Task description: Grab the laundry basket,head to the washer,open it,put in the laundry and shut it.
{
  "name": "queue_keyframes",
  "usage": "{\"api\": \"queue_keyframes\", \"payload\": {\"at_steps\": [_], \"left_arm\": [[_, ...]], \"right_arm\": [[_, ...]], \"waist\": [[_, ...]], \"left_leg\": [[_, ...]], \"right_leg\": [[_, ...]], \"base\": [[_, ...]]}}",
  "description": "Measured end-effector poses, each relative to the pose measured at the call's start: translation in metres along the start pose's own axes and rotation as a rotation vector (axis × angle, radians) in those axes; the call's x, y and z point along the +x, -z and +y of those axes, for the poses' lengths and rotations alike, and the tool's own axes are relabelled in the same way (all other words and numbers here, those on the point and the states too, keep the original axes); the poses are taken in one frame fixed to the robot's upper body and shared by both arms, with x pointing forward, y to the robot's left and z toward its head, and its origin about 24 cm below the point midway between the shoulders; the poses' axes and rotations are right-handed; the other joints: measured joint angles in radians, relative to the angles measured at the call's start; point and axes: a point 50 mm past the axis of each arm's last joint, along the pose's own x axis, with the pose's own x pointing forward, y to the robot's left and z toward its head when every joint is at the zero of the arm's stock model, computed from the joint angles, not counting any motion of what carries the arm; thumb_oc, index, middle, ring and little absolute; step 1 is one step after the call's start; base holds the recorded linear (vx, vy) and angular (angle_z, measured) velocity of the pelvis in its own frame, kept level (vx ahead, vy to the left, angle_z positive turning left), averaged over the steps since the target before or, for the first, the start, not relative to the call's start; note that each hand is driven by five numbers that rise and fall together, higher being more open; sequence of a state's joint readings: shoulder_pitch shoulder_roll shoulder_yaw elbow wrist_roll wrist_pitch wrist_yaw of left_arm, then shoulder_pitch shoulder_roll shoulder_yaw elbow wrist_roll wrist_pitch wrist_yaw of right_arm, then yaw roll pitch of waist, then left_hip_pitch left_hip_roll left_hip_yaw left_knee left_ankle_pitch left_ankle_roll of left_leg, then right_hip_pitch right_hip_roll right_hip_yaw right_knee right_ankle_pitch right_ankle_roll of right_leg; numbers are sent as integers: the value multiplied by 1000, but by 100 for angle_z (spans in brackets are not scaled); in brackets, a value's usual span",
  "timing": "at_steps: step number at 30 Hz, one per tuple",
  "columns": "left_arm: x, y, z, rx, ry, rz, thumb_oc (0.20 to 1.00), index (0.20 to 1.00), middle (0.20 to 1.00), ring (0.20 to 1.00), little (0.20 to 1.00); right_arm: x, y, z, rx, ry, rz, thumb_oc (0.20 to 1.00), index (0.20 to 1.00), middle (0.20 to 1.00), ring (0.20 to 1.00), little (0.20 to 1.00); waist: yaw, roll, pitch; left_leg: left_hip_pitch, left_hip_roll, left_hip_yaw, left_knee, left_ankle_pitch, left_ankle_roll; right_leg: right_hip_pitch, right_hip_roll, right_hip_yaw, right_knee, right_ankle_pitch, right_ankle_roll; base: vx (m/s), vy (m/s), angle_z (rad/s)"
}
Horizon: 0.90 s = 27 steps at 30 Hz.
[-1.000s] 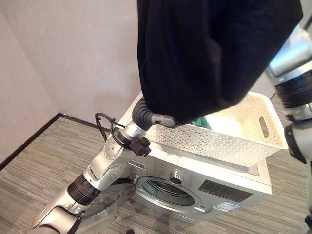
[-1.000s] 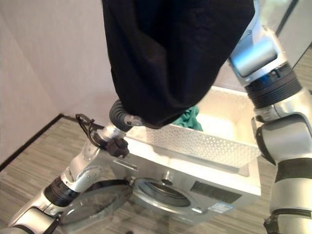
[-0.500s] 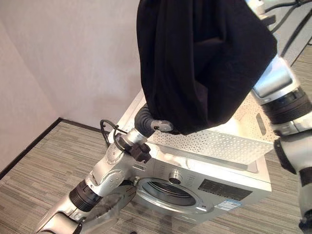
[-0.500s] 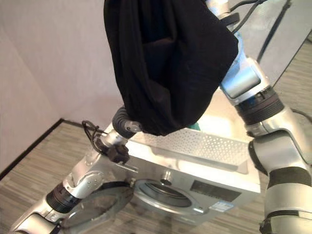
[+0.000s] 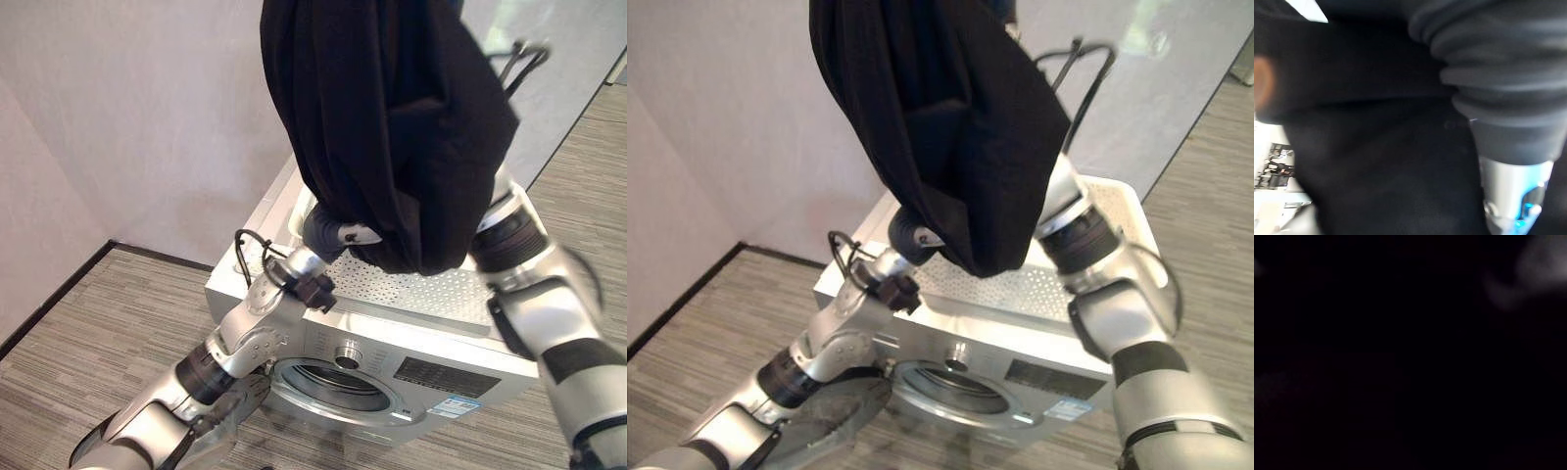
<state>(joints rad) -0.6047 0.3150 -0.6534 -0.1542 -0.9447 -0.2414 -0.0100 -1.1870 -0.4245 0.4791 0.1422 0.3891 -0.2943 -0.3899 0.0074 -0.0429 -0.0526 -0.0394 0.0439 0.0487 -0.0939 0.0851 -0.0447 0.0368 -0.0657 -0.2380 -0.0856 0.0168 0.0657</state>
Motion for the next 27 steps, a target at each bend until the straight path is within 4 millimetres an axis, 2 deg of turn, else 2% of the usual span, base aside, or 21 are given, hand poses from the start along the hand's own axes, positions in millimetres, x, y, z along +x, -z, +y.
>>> {"api": "queue_keyframes", "payload": {"at_steps": [3, 8, 13, 19, 25, 27], "left_arm": [[1, 1, 1, -3, -17, 3, 1000, 1000, 1000, 1000, 1000], [5, 3, -2, -38, -62, -10, 1000, 1000, 1000, 1000, 1000], [6, 4, -3, -82, -76, -13, 1000, 1000, 1000, 1000, 1000], [10, 5, -8, -238, -75, -31, 1000, 1000, 1000, 1000, 1000], [11, -1, -13, -277, -17, -62, 1000, 1000, 1000, 1000, 1000], [13, -2, -17, -322, 13, -81, 1000, 1000, 1000, 1000, 1000]], "right_arm": [[-4, -1, 1, 63, 6, 9, 200, 200, 200, 200, 200], [-21, 7, 10, 338, 19, 102, 200, 200, 200, 200, 200], [-24, 9, 4, 343, 4, 120, 200, 200, 200, 200, 200], [-25, 1, -19, 54, -70, 67, 200, 200, 200, 200, 200], [-21, -9, -37, -328, -172, 1, 200, 200, 200, 200, 200], [-19, -16, -45, -507, -294, -15, 200, 200, 200, 200, 200]], "waist": [[-7, 0, 0], [-26, -1, -1], [-27, -2, -1], [-36, -16, -10], [-39, -19, -12], [-38, -23, -11]], "left_leg": [[1, 0, 2, 0, 0, 0], [3, 2, 10, 0, 0, 0], [5, 4, 13, 0, 0, 0], [7, 3, 14, 0, -1, 2], [10, 2, 14, 0, -2, 3], [11, 1, 14, 0, -2, 4]], "right_leg": [[0, 0, 2, 0, 0, 0], [-1, 1, 8, 0, 3, -1], [-1, 2, 12, 0, 4, 0], [1, 1, 13, 0, 5, 0], [3, 0, 13, 0, 6, 1], [5, 0, 13, 0, 5, 1]], "base": [[0, 0, 0], [-10, -5, -4], [0, 0, -1], [0, 0, 0], [0, 0, 0], [-6, 1, -2]]}}
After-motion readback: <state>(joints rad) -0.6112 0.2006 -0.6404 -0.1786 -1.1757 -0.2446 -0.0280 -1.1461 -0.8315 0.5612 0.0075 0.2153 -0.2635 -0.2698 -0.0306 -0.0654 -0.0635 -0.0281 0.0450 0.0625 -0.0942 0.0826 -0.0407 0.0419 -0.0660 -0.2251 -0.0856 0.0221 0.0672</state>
